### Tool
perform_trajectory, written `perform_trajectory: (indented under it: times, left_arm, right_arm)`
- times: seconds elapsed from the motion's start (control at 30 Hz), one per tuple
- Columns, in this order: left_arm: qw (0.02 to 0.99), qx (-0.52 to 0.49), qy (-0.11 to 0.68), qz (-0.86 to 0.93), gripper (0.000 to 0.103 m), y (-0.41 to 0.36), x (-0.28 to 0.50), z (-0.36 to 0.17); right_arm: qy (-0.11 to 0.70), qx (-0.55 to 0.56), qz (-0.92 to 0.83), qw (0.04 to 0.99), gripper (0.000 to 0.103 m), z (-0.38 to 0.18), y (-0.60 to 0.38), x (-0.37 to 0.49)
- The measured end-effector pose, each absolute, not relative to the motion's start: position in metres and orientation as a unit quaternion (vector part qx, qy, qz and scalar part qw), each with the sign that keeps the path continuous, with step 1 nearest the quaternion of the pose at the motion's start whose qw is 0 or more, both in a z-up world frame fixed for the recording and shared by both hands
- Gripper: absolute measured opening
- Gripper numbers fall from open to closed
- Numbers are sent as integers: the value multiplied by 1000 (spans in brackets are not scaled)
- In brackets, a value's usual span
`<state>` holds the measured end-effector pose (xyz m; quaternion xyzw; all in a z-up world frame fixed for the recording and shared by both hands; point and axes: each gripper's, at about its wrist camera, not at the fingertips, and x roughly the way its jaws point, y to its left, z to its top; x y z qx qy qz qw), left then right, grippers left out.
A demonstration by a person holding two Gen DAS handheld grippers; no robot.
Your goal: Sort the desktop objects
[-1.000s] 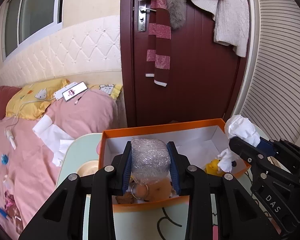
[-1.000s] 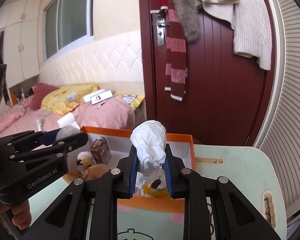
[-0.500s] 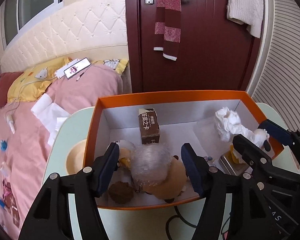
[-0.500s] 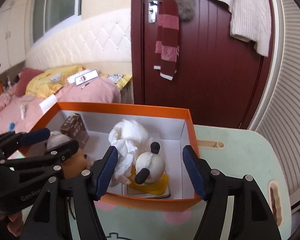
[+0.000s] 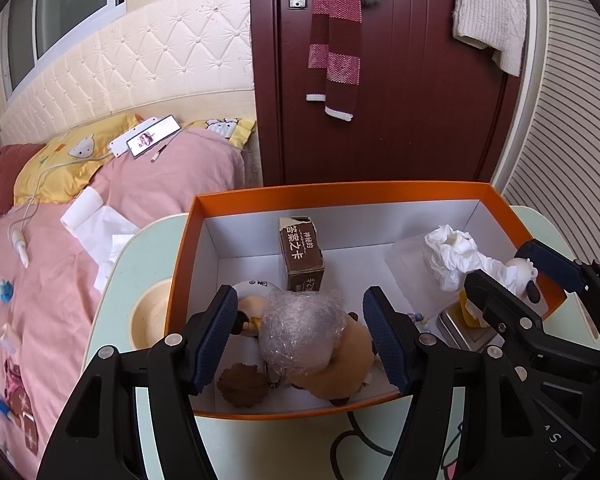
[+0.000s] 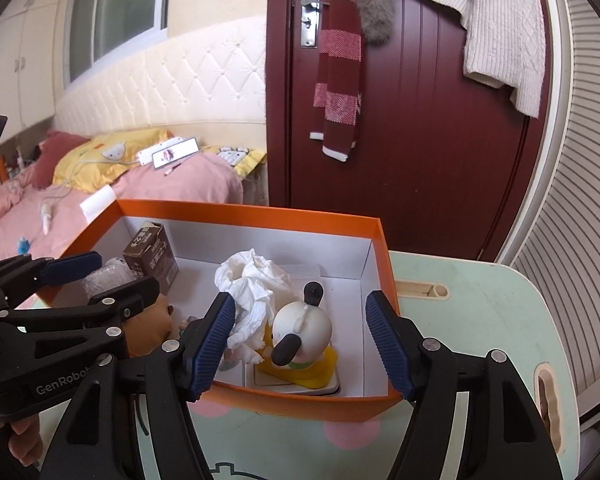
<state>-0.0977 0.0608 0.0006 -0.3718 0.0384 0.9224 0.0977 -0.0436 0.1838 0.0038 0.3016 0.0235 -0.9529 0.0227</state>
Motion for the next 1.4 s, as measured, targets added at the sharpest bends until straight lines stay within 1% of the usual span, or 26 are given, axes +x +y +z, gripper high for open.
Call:
perform_trajectory:
  times: [0.13, 0.33, 0.4, 0.43, 0.5, 0.6, 0.73, 0.9, 1.0, 1.07, 1.13, 1.2, 1.27, 1.4]
  left_arm:
    - [103, -380, 34, 919, 68, 58, -99, 6]
    - [103, -351, 22, 931, 68, 46, -75, 34]
    - [105, -342, 21, 934, 76, 42, -64, 43]
    - [105, -337, 20, 935, 82, 40, -59, 47]
    - [107, -329, 20, 938, 82, 36, -47, 55]
    - [110, -319, 19, 941, 82, 30, -31, 65]
    - [119, -352, 15, 928, 82, 23, -15, 38]
    - [108, -392, 27, 913, 82, 24, -6, -8]
    - [96, -398, 32, 912, 82, 23, -7, -23]
    - [89, -399, 32, 912, 95, 23, -7, -30]
    - [82, -399, 32, 913, 101, 22, -7, -38]
    - [74, -400, 32, 913, 102, 21, -7, -45]
    - [68, -400, 32, 913, 102, 21, -7, -51]
    - [68, -399, 32, 914, 102, 21, -8, -51]
  right_arm:
    - [20, 303, -952, 24, 68, 5, 184, -47]
    - [15, 268, -963, 17, 69, 28, 187, -28]
    - [17, 259, -965, 21, 71, 37, 187, -20]
    - [19, 255, -966, 23, 72, 42, 187, -16]
    - [22, 249, -968, 24, 77, 49, 187, -6]
    - [21, 248, -968, 27, 81, 56, 188, 9]
    - [17, 269, -962, 30, 82, 45, 190, 24]
    - [10, 319, -947, 28, 82, 5, 189, 35]
    - [8, 345, -938, 24, 82, -14, 187, 35]
    - [8, 357, -934, 22, 82, -23, 186, 33]
    - [8, 368, -930, 20, 83, -31, 185, 32]
    - [7, 380, -925, 18, 92, -40, 184, 31]
    - [7, 391, -920, 16, 96, -49, 184, 29]
    - [8, 393, -919, 17, 99, -51, 184, 29]
